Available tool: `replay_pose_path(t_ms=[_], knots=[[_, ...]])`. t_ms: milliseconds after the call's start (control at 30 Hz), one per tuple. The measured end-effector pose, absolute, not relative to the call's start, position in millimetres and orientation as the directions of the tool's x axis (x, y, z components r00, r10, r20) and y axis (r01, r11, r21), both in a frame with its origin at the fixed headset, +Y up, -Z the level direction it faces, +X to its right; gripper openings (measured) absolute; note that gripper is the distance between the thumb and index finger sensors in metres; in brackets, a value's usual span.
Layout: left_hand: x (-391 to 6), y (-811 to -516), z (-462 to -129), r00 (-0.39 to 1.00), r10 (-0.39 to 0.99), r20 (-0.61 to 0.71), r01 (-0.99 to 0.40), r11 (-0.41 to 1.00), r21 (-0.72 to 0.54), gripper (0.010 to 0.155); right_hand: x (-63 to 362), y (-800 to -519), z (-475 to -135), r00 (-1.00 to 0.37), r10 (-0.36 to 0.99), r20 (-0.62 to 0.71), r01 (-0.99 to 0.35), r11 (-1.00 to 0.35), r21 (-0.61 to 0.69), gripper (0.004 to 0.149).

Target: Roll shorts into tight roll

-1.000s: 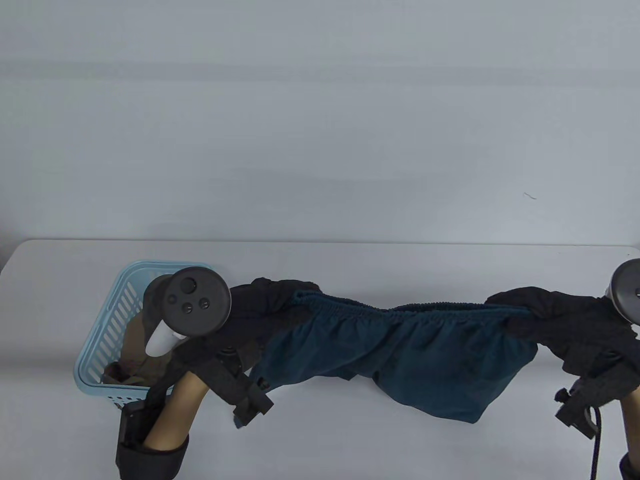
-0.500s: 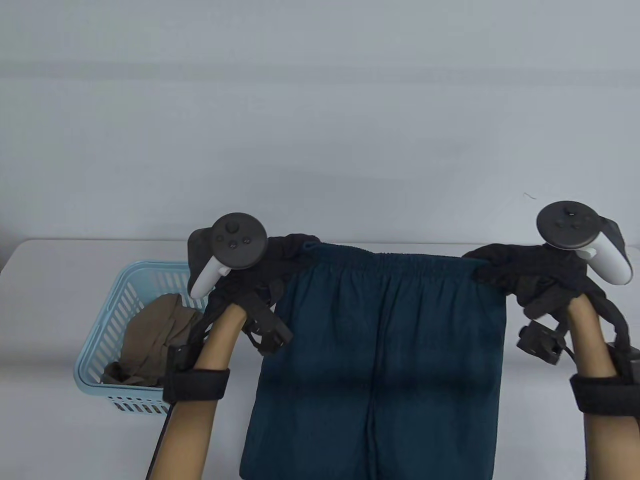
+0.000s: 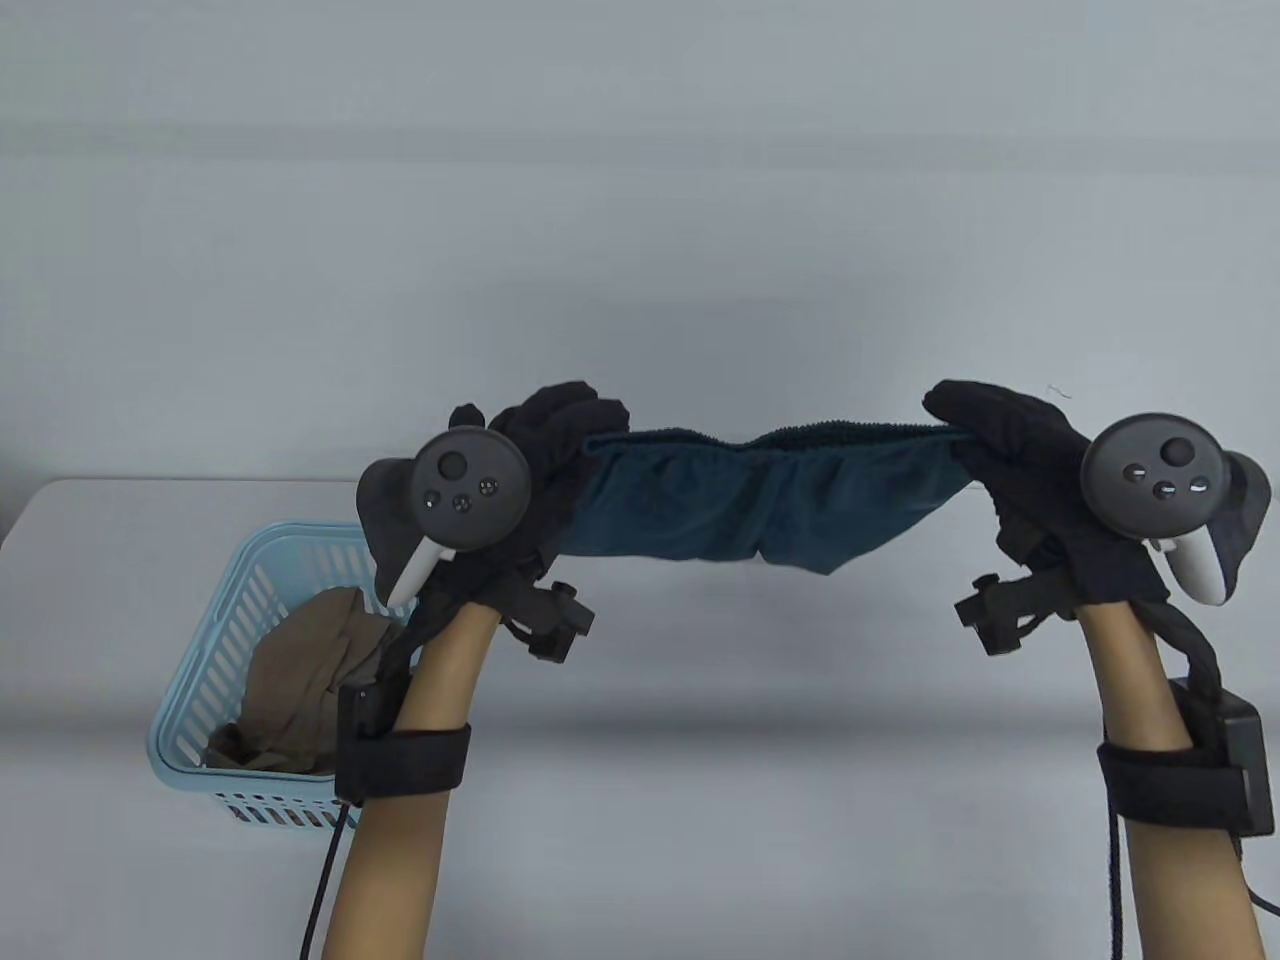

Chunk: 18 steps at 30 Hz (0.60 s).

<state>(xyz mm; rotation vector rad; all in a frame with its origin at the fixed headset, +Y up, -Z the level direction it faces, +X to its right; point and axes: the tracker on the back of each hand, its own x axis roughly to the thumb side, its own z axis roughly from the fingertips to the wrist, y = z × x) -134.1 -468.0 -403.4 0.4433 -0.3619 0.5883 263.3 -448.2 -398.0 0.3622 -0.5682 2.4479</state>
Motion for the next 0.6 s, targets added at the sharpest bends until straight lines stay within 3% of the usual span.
replay_pose_path(t_ms=[167,367,433,600], knots=[[-122,-553,-399,0.838,0.409,0.362,-0.470,0.877,0.096,0.043,261,-530,-385,-0.845,0.449,0.291,-0.508,-0.843,-0.175,0.045],[-95,-654,-388,0.924,0.158,0.348,-0.129,0.986,-0.106,0.044,253,-642,-373,-0.905,0.354,0.236,-0.361,-0.932,0.014,0.045],[-89,-678,-382,0.928,0.079,0.365,-0.028,0.989,-0.144,0.044,249,-671,-367,-0.914,0.327,0.240,-0.319,-0.945,0.073,0.045],[-84,-718,-367,0.913,0.082,0.399,0.020,0.970,-0.244,0.044,244,-719,-350,-0.922,0.294,0.254,-0.252,-0.950,0.182,0.045]])
